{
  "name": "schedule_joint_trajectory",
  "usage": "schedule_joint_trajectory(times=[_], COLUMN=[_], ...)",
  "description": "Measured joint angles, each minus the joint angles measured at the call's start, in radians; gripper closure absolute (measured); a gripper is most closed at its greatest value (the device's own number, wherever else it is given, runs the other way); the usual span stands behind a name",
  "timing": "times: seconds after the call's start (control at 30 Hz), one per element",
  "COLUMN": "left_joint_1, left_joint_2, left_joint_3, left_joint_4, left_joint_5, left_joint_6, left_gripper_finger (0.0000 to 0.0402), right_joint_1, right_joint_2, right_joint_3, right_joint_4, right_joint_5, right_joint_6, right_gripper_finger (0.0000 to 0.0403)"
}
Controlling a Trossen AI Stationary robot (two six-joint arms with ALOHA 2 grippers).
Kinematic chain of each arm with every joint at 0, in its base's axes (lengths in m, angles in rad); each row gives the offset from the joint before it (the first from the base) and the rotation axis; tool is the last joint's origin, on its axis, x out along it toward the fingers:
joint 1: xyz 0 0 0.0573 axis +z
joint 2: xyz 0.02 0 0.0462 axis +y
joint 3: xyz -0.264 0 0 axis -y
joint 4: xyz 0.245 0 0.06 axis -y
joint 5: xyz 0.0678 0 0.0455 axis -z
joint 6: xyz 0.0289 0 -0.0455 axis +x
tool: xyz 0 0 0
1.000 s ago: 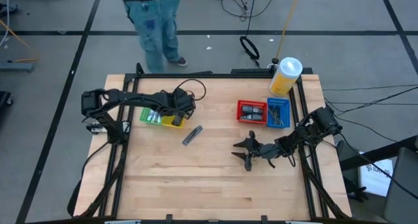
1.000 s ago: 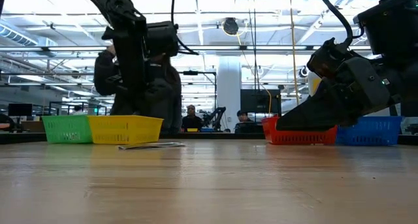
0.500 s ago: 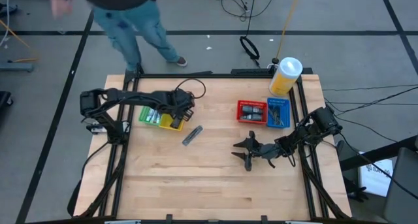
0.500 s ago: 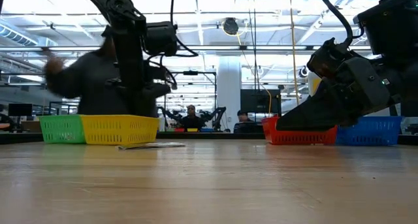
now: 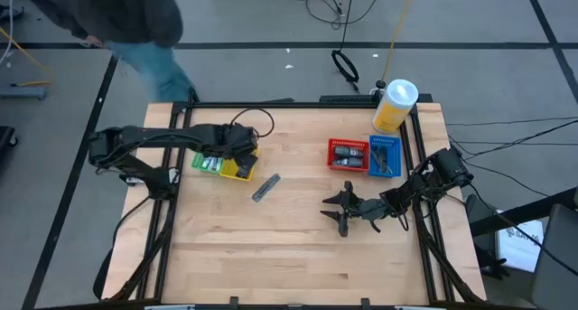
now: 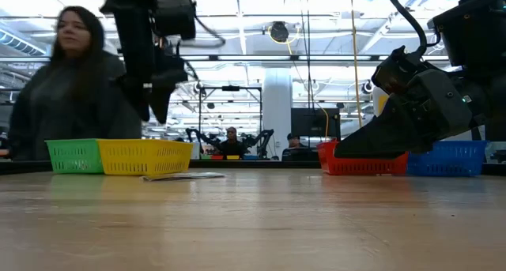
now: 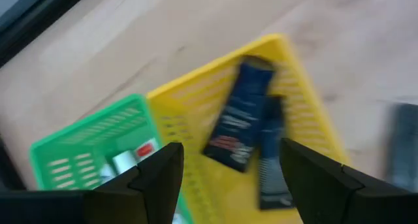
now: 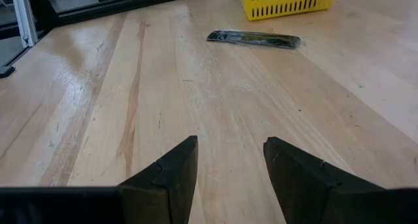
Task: Pick & Place Travel size toiletries
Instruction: Put the comb into the blue bin
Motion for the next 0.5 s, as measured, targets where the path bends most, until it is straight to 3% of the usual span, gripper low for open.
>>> schedule_joint_trajectory(times=[0.23,0.4,0.5], left_joint_1=[-0.241,-0.471,-0.553], left_joint_2=[-0.044,-0.002,0.041], left_joint_3=[0.001,-0.013,-0.045], left_joint_4=[0.157,0.295,0.441], left_joint_5=[-0.008,-0.072,-0.074], left_joint_6=[0.070,0.060,-0.008], left_gripper_finger=[0.0151,0.0151,0.0151], right_joint_1=[0.001,0.016,0.031], right_joint_2=[0.000,-0.019,-0.054], right_joint_3=[0.000,0.000,-0.007], right_joint_4=[0.000,0.004,-0.017], right_joint_5=[-0.001,-0.107,-0.131], right_joint_6=[-0.015,-0.119,-0.166], right_gripper_finger=[0.0234,0.0234,0.0234])
